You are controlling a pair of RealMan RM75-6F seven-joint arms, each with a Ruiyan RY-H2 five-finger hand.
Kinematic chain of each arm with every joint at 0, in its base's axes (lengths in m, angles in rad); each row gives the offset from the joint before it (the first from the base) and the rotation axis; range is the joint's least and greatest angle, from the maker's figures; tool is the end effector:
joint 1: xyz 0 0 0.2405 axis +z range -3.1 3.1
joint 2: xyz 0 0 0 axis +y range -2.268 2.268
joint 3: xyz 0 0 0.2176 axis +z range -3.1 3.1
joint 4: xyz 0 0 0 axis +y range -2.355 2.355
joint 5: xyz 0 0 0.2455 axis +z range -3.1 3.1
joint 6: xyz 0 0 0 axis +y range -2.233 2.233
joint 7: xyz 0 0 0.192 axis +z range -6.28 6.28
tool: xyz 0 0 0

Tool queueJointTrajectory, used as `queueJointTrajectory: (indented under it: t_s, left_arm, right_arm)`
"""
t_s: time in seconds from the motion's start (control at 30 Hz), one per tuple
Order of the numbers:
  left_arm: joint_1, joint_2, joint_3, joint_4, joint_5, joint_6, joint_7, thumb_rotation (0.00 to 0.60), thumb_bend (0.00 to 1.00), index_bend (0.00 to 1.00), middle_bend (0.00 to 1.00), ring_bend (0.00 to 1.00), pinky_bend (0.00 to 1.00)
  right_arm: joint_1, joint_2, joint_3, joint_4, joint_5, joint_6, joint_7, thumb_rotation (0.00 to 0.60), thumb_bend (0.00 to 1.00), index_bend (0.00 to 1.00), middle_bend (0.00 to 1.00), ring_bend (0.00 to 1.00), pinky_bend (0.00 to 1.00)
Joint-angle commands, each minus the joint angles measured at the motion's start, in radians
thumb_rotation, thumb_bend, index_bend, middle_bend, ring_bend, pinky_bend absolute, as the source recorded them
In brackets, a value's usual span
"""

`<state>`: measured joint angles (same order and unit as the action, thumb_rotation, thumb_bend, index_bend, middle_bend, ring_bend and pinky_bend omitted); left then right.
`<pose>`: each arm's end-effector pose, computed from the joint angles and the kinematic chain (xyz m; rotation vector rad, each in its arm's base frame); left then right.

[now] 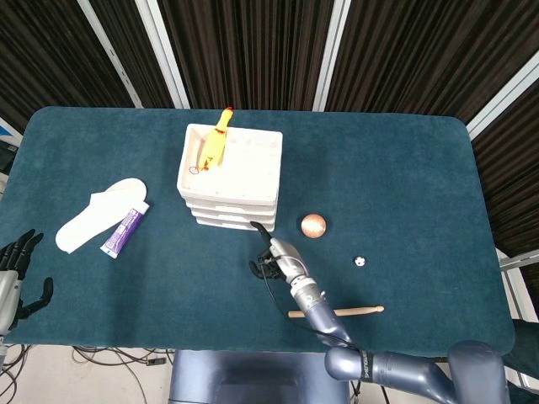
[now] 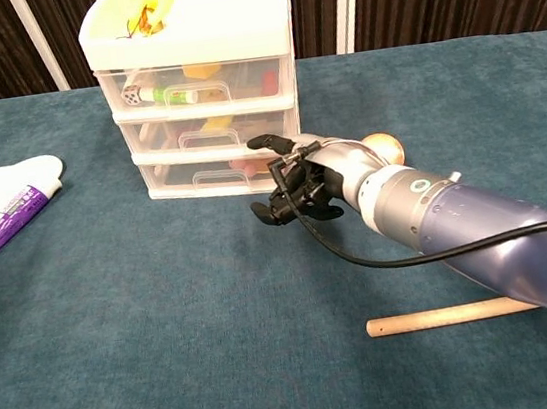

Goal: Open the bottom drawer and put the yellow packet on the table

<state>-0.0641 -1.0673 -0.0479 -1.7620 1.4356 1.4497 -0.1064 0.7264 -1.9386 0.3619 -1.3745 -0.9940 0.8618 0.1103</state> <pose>-0.2796 0.2199 0.1059 -1.2696 -1.1265 -0.9913 -0.0231 -0.3381 -0.1550 1.4878 -1.8735 1.3245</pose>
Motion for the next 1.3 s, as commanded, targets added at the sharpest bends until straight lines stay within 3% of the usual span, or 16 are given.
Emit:
queueJointTrajectory:
  t_s: [0.03, 0.5, 1.3]
  left_arm:
    - [-0.001, 0.001, -0.001, -0.002, -0.002, -0.002, -0.003, 0.6, 0.51, 0.02, 0.0, 0.0, 0.0]
    - [-0.002, 0.007, 0.0, -0.006, -0.005, -0.007, -0.012, 0.6, 0.51, 0.02, 0.0, 0.0, 0.0]
    - [-0.003, 0.007, -0.002, -0.006, -0.01, -0.008, -0.016, 0.6, 0.51, 0.02, 0.0, 0.0, 0.0]
  right_arm:
    - [0.008, -0.015, 0.006, 0.014, 0.003, -0.001, 0.011, 0.6, 0.51, 0.0, 0.9, 0.98, 1.0]
    - [0.049, -0.097, 0.03, 0.096, -0.002, -0.029, 0.063, 0.6, 0.51, 0.0, 0.9, 0.98, 1.0]
    - [0.118, -0.149, 0.081, 0.187, -0.001, -0.057, 0.074, 0.6, 0.51, 0.0, 0.9, 0.98, 1.0]
